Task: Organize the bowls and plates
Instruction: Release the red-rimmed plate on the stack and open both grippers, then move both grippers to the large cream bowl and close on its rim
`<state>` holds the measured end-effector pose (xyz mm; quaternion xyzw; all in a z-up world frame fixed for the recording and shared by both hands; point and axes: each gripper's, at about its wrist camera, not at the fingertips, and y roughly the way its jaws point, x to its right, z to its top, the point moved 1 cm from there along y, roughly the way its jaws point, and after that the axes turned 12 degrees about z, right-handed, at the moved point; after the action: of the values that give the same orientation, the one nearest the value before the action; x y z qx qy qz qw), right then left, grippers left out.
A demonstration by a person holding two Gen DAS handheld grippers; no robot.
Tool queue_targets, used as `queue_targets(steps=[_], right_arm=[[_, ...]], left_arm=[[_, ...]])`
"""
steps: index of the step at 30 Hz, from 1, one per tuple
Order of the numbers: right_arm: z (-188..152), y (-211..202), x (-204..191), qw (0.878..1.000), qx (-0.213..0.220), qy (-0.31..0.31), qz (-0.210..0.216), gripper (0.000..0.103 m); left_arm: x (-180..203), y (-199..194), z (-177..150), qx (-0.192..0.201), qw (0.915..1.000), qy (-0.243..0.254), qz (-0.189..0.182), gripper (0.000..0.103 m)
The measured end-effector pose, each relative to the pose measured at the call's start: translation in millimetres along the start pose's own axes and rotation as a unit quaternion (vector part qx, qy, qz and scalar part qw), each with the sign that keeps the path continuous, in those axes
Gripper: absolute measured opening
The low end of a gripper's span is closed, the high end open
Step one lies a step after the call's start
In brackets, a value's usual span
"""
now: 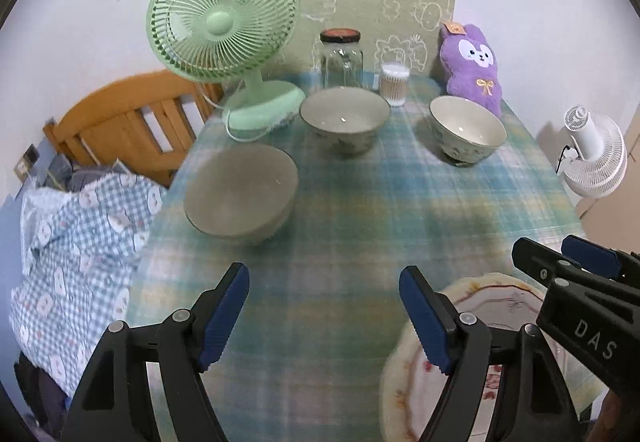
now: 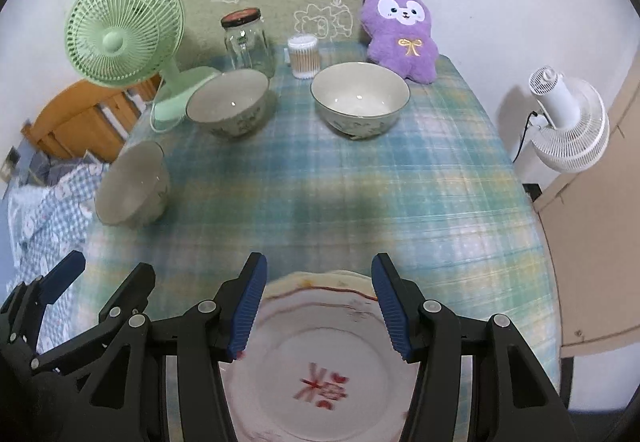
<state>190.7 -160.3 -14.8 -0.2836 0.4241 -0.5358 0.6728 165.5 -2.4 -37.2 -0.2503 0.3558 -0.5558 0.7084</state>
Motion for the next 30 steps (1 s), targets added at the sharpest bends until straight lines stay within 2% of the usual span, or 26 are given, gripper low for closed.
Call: queue_targets(steps=[4, 10, 13, 16, 26, 30], right_arm=[[1.0, 8.1, -20.1, 1.0, 0.007, 0.004, -0.008, 0.058], [16.7, 19.0, -30.7, 0.999, 0.028, 0.027, -0.018, 0.058], [32.5, 21.3, -28.6, 0.999, 0.038, 0.025, -0.019, 0.058], [50.5, 20.9, -21.8, 0.998, 0.054, 0.017, -0.019, 0.058], [100.2, 29.3, 15.2, 0.998, 0.065, 0.002, -0.023, 0.058], [119.1, 35.8, 31.4, 0.997, 0.071, 0.003, -0.022, 0.058]], left_arm=[[-19.5, 11.5, 7.3, -0.007, 1.0, 0.003, -0.005, 0.08], [-23.5, 20.9, 24.3, 0.012, 0.9995, 0.024, -0.013, 0.08], [-19.8, 24.1, 39.2, 0.017, 0.9984, 0.029, -0.045, 0.081], [-10.1, 27.0, 56.1, 0.024, 0.9983, 0.03, -0.045, 0.088], [39.3, 44.2, 104.0, 0.028, 0.9967, 0.045, -0.061, 0.088], [62.4, 51.2, 120.2, 0.035, 0.995, 0.054, -0.076, 0.084]])
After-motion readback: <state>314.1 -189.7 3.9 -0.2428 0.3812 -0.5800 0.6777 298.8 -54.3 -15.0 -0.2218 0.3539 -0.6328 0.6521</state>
